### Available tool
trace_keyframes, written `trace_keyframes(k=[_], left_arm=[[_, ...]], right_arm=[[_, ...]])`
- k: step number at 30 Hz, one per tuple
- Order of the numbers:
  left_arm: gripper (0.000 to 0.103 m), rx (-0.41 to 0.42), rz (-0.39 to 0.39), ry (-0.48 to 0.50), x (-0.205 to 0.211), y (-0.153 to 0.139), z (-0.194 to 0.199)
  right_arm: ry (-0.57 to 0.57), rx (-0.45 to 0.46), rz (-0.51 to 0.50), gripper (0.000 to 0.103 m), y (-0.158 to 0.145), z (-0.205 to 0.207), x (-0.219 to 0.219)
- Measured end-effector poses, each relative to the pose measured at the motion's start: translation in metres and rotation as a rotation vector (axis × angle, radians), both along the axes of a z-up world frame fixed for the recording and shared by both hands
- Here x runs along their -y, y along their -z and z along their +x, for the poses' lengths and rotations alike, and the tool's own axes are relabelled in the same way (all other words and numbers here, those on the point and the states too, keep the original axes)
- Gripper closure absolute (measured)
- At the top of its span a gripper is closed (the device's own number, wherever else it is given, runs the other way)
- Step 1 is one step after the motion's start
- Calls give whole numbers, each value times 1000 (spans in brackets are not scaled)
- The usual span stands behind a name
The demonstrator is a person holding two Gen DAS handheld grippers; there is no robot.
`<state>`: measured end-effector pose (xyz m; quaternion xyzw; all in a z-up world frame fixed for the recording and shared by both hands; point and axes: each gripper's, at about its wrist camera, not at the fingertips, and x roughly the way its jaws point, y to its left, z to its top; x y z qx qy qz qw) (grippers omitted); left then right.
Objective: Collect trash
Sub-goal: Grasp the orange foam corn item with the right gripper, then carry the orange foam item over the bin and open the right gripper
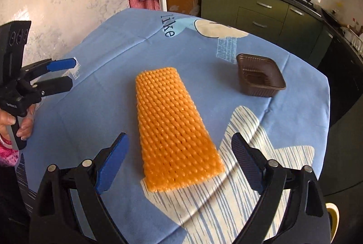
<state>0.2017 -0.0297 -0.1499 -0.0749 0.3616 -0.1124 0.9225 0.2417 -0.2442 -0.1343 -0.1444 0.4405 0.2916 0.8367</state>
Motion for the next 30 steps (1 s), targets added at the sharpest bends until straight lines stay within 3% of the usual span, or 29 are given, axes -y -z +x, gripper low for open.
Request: trace_keyframes(k=[3,5,9,12,13,14,23,27,30], left_arm=[[5,0,0,-2,0,0,0],[5,-1,-1,2,2,0,-1],[5,-5,5,6,4,1,-1],[5,-4,10,5,4,1,-1],[5,-5,12,4,5,1,-1],[5,-5,14,4,5,2,-1],[5,-4,5,-5,4,2,-1],[5,4,7,-2,5,2,-2],[5,8,8,7,6,1,-5]], right_arm=[[-18,-11,-41,21,8,2,-10],[-24,-20,-55,35,12,3,-13],[-16,-19,-58,49,14,-2,-14],[5,-8,-8,72,4,-7,-8],[14,-8,18,88,0,-9,-5],[23,-13,48,91,-4,-11,-3],[185,-8,220,91,-34,-45,37],[395,47,268,91,-50,-68,91],[614,76,269,91,-51,-90,146]])
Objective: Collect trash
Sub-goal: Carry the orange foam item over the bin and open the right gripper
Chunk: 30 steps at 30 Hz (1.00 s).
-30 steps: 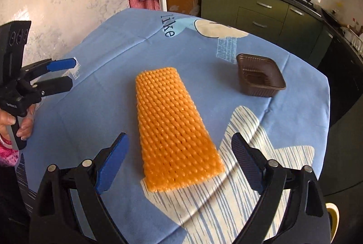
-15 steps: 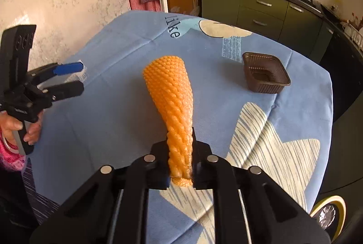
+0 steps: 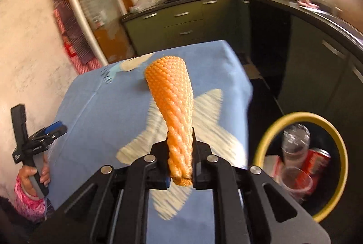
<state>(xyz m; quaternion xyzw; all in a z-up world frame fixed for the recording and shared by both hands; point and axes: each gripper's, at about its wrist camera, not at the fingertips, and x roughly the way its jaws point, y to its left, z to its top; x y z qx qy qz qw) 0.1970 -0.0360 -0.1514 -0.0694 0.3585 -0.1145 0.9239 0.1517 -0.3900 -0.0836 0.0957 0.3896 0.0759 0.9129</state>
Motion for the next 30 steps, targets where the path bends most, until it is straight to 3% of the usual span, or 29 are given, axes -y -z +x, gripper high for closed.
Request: trace_keyframes(k=[4,9,13,15,17,18,24,30], left_arm=[[5,0,3,8,2,0,1],[5,-7,-3,10,2,0,2],[5,-9,-6,9,1,1,2],[5,-11,-8,9,1,1,3],[5,-11,-9,10,1,1,3],[5,-10,-9,11,1,1,3],[5,-17,-10,19,2,3,4],[5,-36,-25,62,9,4,5]], right_arm=[[307,-39,-48,88,11,-29,70],[508,-127,-19,88,44,-47,126],[593,-156,-53,87,63,-48,140],[623,-160,-47,81,69,-44,145],[665,-160,-56,50,77,-44,152],[684,-154,-58,46,80,-45,156],[746,-57,-2,44,72,-69,159],[702,14,57,41,58,-86,143]])
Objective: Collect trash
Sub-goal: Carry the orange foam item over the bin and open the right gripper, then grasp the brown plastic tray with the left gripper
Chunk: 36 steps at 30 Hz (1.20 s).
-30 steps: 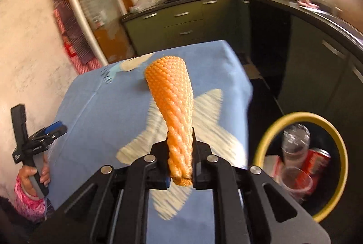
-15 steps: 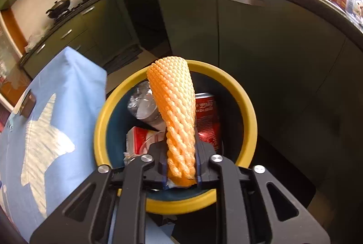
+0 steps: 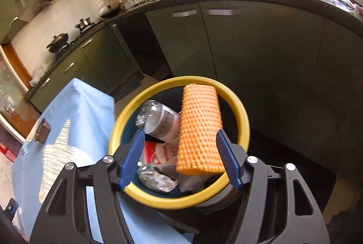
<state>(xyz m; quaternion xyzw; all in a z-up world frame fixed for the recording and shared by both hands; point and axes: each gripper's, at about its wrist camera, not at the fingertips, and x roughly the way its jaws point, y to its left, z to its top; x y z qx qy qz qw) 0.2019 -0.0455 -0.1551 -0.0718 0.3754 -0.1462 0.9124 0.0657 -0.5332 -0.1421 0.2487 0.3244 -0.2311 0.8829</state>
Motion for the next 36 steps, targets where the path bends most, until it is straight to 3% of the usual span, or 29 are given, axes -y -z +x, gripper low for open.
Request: trace_keyframes(k=[4,8,14,17,20,24,31,34,36], left_arm=[[5,-56,-20,79,15,-5,4],[5,-46,32,205,46,-26,15],[5,-24,94,443,117,-53,50],[5,-14,143,522,150,-54,73],[5,-45,142,582,172,-50,101],[5,-61,160,613,192,-44,136],[5,-39,264,645,225,-27,179],[8,-36,294,647,234,-18,193],[16,-37,319,648,239,-12,199]], right_arm=[[-48,54,6,41,-12,-1,-17],[-115,88,16,38,-21,6,-36],[-157,66,37,37,-14,11,-45],[-149,48,67,37,-5,10,-44],[-141,39,76,37,0,8,-44],[-121,36,83,37,3,5,-41],[-116,28,95,37,8,7,-39],[-113,26,101,37,10,6,-37],[-112,20,102,37,11,6,-36]])
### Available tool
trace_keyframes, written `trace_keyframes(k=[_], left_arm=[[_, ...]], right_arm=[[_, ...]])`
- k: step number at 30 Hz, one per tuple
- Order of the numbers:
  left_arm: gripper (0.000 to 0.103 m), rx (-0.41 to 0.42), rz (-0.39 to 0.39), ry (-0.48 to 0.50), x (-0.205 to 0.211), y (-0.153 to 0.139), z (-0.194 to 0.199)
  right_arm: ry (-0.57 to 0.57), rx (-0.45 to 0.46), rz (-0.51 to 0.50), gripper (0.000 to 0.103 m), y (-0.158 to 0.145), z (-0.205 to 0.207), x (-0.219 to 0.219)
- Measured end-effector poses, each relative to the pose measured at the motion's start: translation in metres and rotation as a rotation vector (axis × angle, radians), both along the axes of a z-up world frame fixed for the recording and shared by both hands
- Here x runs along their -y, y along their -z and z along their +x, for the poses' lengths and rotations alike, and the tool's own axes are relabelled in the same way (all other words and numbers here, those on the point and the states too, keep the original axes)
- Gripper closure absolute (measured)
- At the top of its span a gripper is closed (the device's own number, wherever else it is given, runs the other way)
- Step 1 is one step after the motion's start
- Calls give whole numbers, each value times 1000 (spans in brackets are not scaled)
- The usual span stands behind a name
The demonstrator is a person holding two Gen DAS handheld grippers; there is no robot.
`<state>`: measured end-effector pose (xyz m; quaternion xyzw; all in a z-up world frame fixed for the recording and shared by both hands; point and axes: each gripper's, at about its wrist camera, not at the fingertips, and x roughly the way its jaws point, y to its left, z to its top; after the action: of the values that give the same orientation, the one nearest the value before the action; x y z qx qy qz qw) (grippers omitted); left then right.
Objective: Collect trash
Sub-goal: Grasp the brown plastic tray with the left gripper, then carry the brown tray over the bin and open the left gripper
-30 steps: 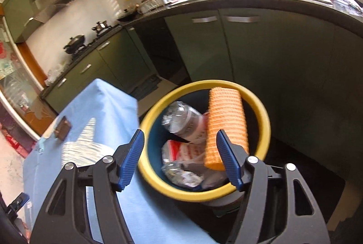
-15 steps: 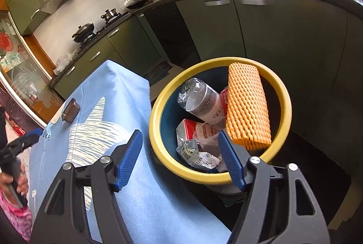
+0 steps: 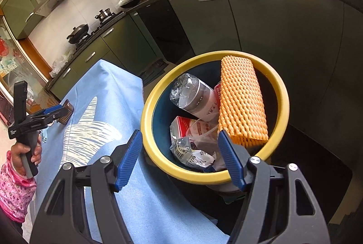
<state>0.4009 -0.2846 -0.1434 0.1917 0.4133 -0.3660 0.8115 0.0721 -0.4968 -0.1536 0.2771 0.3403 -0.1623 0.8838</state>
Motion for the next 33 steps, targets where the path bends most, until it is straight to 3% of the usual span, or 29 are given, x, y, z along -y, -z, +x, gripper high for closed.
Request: trace_keyframes(k=[11,13,17,20,27,33], left_arm=[[47,-9,31,-19,5,20,7],[56,-1,33,-24,5,20,6],[83,-1,26,-42,1,18,7],[96,4,24,-43,0,16,4],[98,54,24,-22,0,-3,-26],[98,75,9,40,15,-31,-79]], right_arm=[[0,-12,7,37,3,3,1],[0,-14,9,37,4,2,1],[2,-12,13,37,5,2,1],[0,-12,12,37,5,2,1],[-13,7,15,37,1,-2,-1],[-17,22,-17,37,-9,-19,0]])
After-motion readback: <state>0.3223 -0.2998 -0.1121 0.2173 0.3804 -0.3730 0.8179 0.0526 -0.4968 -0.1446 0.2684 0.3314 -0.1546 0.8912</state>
